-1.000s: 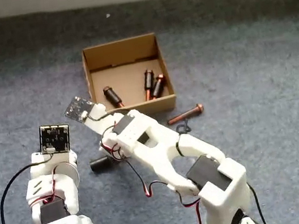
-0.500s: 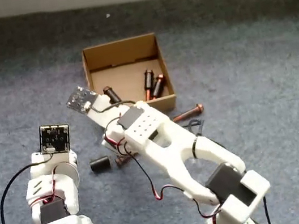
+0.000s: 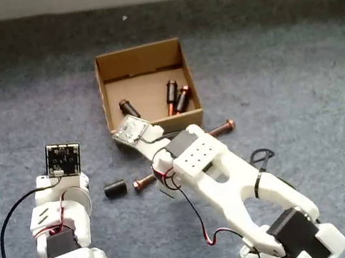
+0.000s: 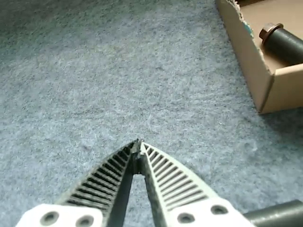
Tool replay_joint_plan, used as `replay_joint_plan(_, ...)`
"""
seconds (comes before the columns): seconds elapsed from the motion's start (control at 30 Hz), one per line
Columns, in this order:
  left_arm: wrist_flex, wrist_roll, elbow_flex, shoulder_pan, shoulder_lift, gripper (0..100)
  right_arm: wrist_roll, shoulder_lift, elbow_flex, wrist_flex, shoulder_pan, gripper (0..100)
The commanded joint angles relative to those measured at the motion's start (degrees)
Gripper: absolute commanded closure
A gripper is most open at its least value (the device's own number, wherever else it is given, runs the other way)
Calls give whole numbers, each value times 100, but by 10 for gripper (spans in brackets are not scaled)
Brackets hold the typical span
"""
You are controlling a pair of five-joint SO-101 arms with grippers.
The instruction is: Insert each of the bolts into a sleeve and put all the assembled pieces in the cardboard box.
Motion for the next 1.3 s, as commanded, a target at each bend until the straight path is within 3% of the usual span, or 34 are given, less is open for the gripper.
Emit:
replay_joint_plan(0.0,-105,-9,-92,4,-48,990,-26,-356,356,40,180,994)
replay_joint_plan(0.27,-105,-9,-92,4,-48,990,-9,-356,927,31,171,994)
replay_joint_plan(0.43,-97,-9,-92,4,-48,990,527,-347,1279,22,171,994)
replay_joint_plan(0.87,-123,-9,13,13,-48,990,580,-347,1912,-251,171,994)
replay_joint_plan(1.03,-123,-9,13,13,-48,990,958,-409,2158,-365,171,994)
replay_joint_plan(1.27,-123,-9,22,13,-48,990,774,-734,1657,558,189,994)
